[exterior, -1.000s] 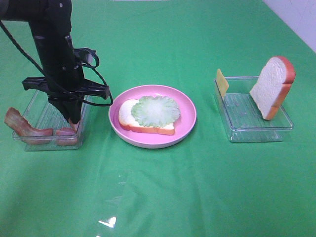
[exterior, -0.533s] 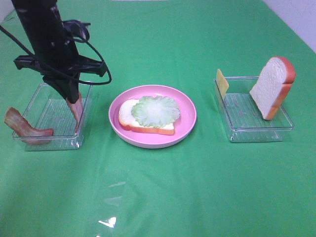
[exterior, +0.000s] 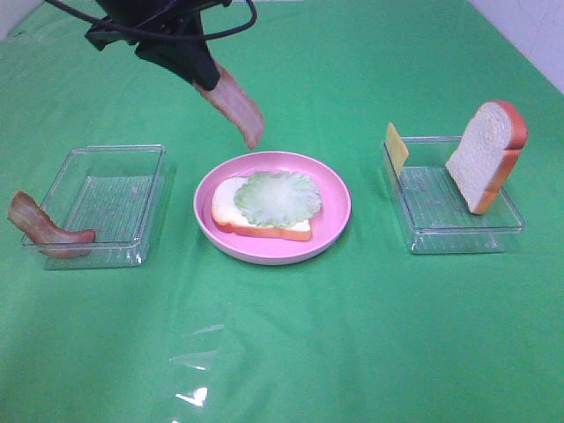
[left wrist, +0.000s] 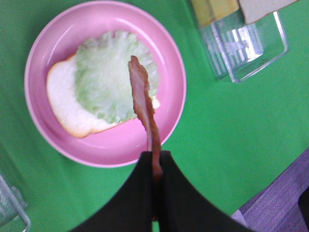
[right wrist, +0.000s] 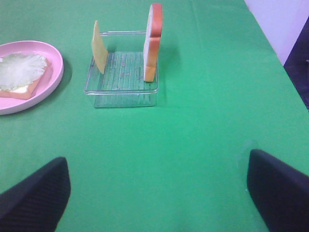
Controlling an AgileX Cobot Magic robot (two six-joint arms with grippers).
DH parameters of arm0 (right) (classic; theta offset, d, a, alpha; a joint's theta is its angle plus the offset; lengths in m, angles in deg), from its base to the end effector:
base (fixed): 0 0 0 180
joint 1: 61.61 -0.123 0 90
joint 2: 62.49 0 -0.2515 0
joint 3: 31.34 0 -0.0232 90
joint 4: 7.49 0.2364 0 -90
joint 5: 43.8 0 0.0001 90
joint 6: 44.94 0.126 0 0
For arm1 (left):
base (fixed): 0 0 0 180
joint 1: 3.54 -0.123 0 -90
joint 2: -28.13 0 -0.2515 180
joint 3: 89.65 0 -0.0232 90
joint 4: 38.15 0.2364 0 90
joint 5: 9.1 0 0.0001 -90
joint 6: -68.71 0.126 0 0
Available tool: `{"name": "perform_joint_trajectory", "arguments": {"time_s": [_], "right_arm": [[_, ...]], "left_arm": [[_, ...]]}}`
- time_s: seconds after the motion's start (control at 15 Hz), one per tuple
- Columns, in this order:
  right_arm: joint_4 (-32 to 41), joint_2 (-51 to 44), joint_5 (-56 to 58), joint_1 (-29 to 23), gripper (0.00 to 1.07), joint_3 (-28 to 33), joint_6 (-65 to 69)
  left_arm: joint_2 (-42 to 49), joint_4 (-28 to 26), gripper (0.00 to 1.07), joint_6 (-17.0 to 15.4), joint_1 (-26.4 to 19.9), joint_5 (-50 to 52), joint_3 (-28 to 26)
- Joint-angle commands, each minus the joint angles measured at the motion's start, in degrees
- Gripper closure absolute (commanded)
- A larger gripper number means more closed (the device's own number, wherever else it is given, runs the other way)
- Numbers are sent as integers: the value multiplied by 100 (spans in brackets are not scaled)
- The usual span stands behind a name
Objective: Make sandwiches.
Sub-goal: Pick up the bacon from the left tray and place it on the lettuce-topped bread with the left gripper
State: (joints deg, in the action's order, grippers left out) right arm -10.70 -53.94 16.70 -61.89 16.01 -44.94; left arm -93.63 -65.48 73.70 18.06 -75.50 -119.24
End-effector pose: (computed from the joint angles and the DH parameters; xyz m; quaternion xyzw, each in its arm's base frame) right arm 0.0468 -0.0059 0.2562 -0.0010 0.8496 -0.0267 0.5268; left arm 0.3672 -0.2024 0.2466 0.1683 0.9413 -0.2540 0.1455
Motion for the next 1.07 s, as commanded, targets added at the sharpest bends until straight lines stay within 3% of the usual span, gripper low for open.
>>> {"name": "perform_joint_trajectory", "arguments": {"time_s": [0.07,0.27,0.73,1.07], "right_arm": [[6,-120,-40,40,12,17,0],[6,-120,-40,40,12,17,0],[6,-120,-40,40,12,17,0],[6,-120,-40,40,12,17,0]], "left_arm": [[-23,-390,107,275,160,252,-178],[-441,-573,107,733,481,246,-550],[-1776,-791,107,865,968,229,-1444],[-2149,-756,107,1014,985,229,-1455]]}}
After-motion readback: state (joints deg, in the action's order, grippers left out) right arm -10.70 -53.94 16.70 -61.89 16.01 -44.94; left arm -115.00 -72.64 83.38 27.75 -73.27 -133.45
